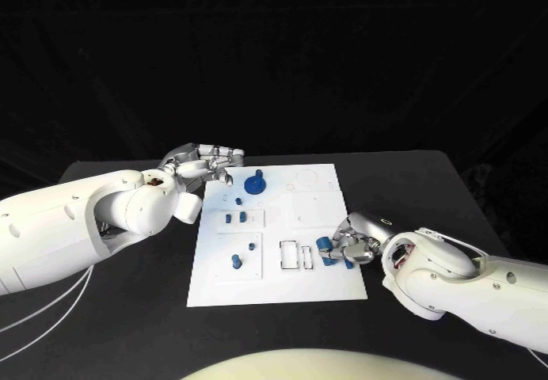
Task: Assemble the parts on the task board
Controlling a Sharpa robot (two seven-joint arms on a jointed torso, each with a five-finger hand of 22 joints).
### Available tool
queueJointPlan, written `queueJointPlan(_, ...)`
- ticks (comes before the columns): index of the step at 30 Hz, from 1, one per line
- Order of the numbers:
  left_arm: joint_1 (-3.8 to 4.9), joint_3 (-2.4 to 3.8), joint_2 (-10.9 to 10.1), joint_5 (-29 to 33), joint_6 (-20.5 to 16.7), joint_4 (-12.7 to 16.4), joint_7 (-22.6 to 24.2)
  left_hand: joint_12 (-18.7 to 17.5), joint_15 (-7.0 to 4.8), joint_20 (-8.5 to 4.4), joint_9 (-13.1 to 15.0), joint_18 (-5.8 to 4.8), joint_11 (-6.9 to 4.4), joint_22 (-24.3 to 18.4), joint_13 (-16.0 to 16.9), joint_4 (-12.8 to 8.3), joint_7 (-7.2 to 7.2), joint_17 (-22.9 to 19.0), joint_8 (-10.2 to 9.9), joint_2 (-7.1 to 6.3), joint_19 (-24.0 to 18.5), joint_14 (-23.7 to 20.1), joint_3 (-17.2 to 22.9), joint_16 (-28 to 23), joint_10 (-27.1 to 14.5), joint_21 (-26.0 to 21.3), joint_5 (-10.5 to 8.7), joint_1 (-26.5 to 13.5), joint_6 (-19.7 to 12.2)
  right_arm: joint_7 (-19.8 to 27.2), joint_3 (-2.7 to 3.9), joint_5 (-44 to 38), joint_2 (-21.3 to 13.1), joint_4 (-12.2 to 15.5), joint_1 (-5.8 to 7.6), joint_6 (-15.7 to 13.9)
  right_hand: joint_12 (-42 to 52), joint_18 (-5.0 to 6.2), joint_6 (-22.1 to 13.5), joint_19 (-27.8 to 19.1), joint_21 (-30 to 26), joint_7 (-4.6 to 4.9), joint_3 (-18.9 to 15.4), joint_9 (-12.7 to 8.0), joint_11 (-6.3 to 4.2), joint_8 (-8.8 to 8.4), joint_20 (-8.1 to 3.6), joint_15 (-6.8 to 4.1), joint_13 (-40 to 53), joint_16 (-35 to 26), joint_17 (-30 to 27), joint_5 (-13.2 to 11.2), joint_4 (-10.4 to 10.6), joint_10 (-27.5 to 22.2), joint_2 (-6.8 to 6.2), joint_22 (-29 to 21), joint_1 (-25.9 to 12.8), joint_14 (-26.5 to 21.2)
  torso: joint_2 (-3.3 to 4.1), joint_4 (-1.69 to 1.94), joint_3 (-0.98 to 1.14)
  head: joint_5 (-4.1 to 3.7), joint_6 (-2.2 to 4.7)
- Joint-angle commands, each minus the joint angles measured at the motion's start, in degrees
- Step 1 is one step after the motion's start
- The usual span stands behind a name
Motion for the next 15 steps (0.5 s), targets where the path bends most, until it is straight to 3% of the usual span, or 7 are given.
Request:
queueJointPlan(1, 0.05, 0.03, 0.08, 0.31, 1.28, 0.14, 0.03, 0.13, 0.5, 0.19, -0.08, 0.27, -0.14, -0.09, 0.06, 0.14, 0.02, -0.05, -0.07, 0.26, 0.28, -0.03, -0.4, -0.21, -0.48, -0.29, -0.09, -0.46, -0.37, -1.42, -0.01, -1.83, 0.54, -0.82, -0.33, 3.9, -0.17, -0.37, -0.28, 6.01, 0.31, -0.14, -0.48, 0.18, 0.04, 0.33, -0.1, 0.09, 0.17, 0.16, 2.53, -0.26, -0.03, -0.22, 0.2, 15.09, -0.61, 3.53, -0.04, 0.01, -0.01, 0.34, -0.11)
queueJointPlan(9, 0.05, 0.03, -0.01, 0.31, 1.74, 0.2, -0.16, 0.16, 0.55, 0.24, -0.12, 0.27, -0.11, -0.14, 0.09, 0.45, 0.04, -0.04, -0.06, 0.21, 0.31, -0.02, -0.68, -0.17, -0.58, -0.36, -0.12, -0.86, -0.46, -1.93, -0.01, -2.84, 1.42, -1.7, -1.16, 6.49, 0.36, -0.37, 0.09, 6.01, 0.31, -0.52, -0.86, 1.49, -0.3, 1.33, -0.31, -0.18, 1.23, 0.28, 2.77, -0.09, -0.41, 0.26, 0.52, 15.09, 1.44, 3.58, -0.08, 0.01, 0.02, 0.59, -0.22)
queueJointPlan(15, 0.05, 0.03, -0.03, 0.31, 1.93, 0.21, -0.21, 0.17, 0.55, 0.24, -0.12, 0.27, -0.11, -0.14, 0.09, 0.46, 0.04, -0.04, -0.06, 0.2, 0.31, -0.02, -0.7, -0.17, -0.59, -0.37, -0.12, -0.88, -0.47, -1.91, -0.01, -3.18, 1.37, -1.35, -1.34, 4.0, 1.19, -0.37, 0.19, 6.01, 0.31, -0.8, -1.39, 2.77, -0.56, 2.21, -0.53, -0.4, 2.56, 0.46, 3.12, 3.35, -0.33, 1.0, 0.83, 15.09, 3.11, 3.66, -0.1, 0.03, 0.01, 0.58, -0.25)
